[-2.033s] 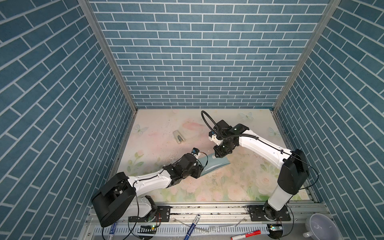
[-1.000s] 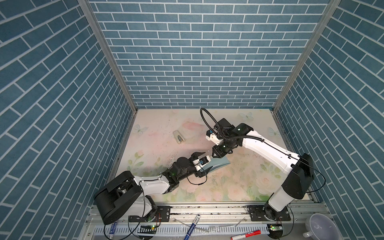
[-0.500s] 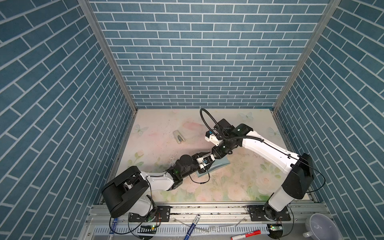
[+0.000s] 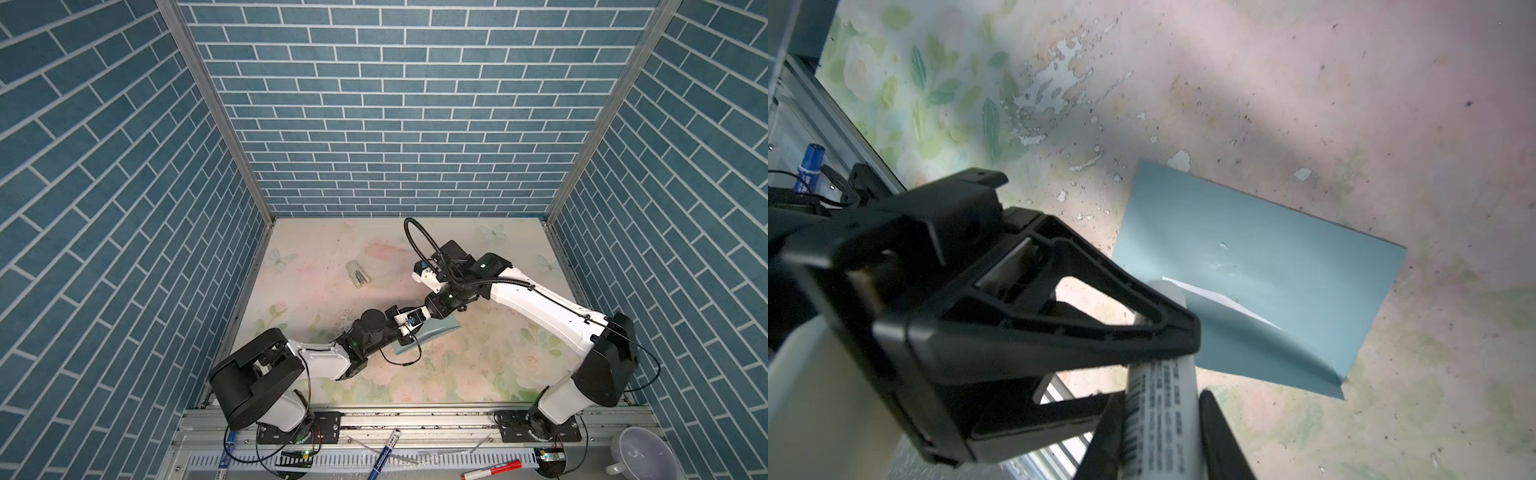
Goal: Place the letter into the envelope and seal it
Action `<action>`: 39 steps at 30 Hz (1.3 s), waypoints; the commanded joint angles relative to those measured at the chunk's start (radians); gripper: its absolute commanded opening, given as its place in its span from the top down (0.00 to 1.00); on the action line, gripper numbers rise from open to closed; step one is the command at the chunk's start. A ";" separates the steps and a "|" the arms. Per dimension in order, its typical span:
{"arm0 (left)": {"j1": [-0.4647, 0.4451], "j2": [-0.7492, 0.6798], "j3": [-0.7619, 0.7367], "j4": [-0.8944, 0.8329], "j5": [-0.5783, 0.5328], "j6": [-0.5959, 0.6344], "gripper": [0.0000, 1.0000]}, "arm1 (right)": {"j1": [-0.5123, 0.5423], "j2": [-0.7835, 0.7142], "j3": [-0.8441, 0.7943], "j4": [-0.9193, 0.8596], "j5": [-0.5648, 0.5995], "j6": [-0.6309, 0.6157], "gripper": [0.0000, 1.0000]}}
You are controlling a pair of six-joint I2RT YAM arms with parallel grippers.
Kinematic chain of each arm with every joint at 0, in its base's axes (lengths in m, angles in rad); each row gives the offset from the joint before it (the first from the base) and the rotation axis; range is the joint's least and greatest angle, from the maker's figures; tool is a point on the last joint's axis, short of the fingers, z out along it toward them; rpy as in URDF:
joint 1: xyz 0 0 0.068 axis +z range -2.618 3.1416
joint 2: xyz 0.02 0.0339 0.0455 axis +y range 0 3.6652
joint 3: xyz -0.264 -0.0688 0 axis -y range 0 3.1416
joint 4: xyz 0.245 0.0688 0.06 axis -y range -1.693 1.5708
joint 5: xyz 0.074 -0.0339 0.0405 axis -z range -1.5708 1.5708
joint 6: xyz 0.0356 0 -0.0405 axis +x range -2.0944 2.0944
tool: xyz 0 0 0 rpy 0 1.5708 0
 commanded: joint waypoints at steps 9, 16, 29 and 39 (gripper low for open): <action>-0.005 -0.017 -0.044 0.130 -0.020 -0.191 1.00 | 0.000 -0.390 -0.324 0.434 0.084 0.088 0.46; -0.004 -0.059 -0.039 0.096 -0.026 -0.225 1.00 | 0.002 -0.513 -0.467 0.621 0.057 0.085 0.28; -0.005 -0.088 -0.034 0.066 -0.019 -0.224 1.00 | 0.009 -0.387 -0.423 0.606 0.002 0.068 0.43; -0.004 -0.092 -0.028 0.053 -0.008 -0.217 1.00 | 0.017 -0.303 -0.381 0.571 -0.061 0.070 0.51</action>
